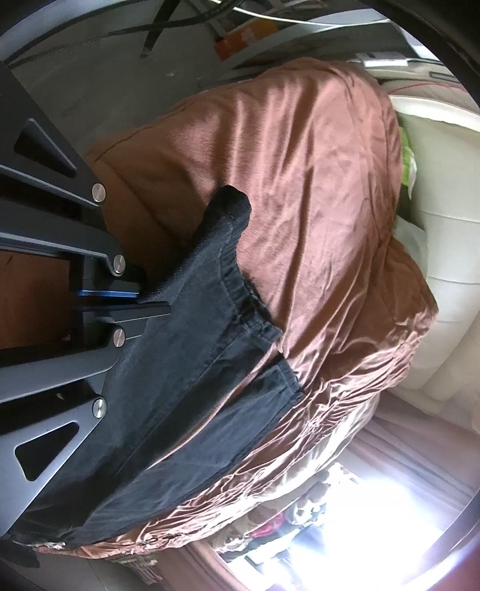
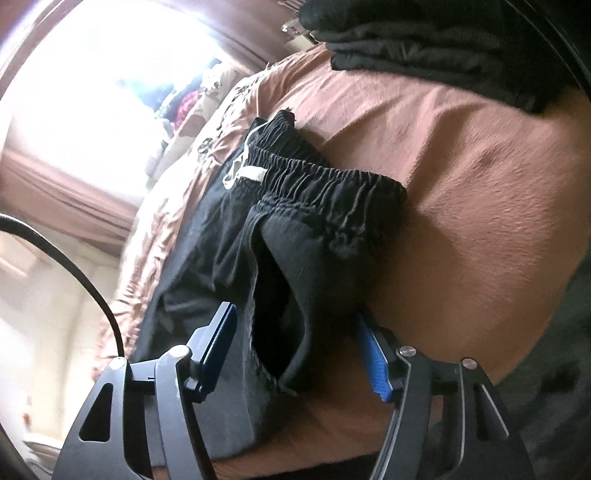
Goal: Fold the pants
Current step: 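Grasp the hem with the left gripper while the right gripper grasps the waistband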
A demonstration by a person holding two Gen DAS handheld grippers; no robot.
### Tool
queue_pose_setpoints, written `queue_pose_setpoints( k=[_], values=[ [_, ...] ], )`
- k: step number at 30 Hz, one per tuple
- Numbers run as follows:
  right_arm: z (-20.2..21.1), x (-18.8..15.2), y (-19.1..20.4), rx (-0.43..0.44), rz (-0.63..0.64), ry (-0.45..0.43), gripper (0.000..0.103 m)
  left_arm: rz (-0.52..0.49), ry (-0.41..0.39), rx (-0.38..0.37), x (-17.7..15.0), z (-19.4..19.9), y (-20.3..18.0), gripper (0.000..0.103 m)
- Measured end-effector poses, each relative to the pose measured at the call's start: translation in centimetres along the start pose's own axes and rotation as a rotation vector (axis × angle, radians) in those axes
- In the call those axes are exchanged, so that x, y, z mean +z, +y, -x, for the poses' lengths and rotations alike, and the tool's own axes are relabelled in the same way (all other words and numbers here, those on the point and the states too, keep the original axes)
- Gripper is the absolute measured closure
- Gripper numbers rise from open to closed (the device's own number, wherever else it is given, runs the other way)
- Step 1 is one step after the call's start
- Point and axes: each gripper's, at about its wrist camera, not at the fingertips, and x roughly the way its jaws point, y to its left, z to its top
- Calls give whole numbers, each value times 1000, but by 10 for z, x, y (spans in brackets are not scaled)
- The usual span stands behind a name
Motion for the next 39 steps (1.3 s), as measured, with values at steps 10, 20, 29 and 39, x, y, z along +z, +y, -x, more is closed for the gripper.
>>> queue_pose_setpoints(
  k=[10,20,29,39],
  values=[
    [-7,18,-54,121,-159,-30,87,-6,-4,11,7,7,-10,101],
    [29,6,-54,27,-112,-118,101,-7,-21,-29,10,22,-20,101],
    [34,29,-14,67,-18,-118,101,-14,-90,-128,46,52,-43,101],
    [22,49,9,122,19,-157,101,-43,-145,-201,81,74,-71,101]
  ],
)
